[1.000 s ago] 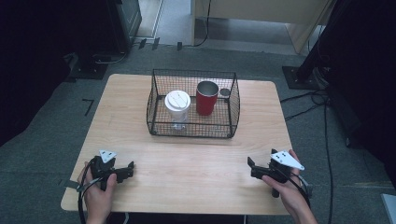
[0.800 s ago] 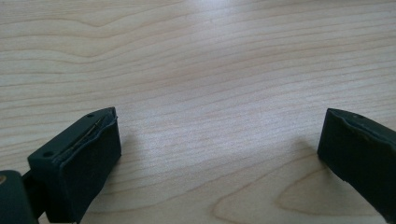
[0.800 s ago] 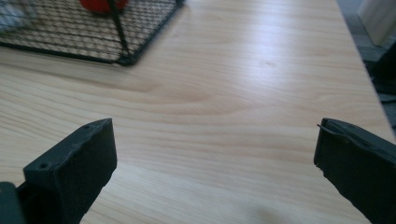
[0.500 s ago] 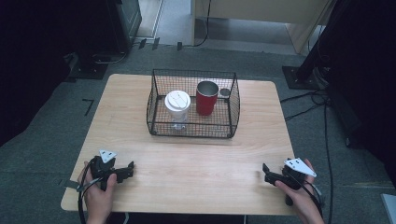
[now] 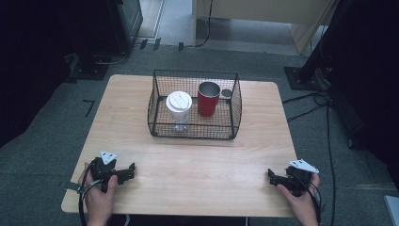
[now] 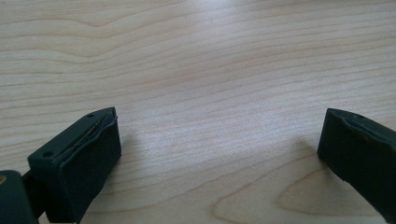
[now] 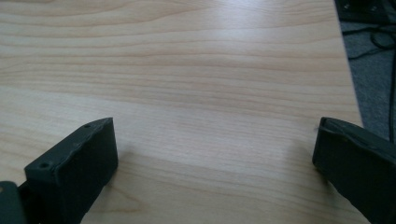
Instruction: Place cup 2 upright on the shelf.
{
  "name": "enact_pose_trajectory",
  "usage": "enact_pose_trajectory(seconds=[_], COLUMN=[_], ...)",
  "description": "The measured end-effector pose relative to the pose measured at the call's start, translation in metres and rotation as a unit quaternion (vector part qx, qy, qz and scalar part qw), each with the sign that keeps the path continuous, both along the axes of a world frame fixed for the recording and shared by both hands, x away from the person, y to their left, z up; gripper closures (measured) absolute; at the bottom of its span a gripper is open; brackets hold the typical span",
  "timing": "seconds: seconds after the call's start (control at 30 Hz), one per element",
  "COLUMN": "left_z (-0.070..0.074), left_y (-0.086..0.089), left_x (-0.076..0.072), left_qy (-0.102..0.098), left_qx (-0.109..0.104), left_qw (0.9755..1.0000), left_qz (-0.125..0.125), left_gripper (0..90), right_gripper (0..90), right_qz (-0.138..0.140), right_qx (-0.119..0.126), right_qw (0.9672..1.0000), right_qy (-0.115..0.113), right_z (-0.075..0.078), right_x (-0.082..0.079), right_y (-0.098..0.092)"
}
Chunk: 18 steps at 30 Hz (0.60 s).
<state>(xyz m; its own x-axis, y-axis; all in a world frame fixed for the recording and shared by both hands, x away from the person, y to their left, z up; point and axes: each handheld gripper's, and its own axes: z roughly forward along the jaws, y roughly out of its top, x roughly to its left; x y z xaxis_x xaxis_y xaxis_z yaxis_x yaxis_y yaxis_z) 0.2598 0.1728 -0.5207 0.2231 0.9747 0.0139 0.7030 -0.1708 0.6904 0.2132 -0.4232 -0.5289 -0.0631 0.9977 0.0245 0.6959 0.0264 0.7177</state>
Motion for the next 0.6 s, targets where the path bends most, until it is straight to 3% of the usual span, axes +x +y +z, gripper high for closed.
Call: enact_pose_trajectory(seconds=[0.07, 0.6], left_z=[0.0001, 0.0001], left_y=[0.0001, 0.0000], left_x=[0.0001, 0.0000], left_qy=[0.000, 0.000], left_qx=[0.000, 0.000], left_qw=[1.0000, 1.0000], left_qz=[0.000, 0.000], left_gripper=[0.0, 0.0], right_gripper=[0.1, 0.1], right_qz=[-0.015, -0.011], right_qx=[0.001, 0.001], right_qw=[0.9999, 0.9999], right_qy=[0.001, 0.000], right_z=[0.0002, 0.0000], right_x=[-0.0010, -0.0003], right_y=[0.0010, 0.0005])
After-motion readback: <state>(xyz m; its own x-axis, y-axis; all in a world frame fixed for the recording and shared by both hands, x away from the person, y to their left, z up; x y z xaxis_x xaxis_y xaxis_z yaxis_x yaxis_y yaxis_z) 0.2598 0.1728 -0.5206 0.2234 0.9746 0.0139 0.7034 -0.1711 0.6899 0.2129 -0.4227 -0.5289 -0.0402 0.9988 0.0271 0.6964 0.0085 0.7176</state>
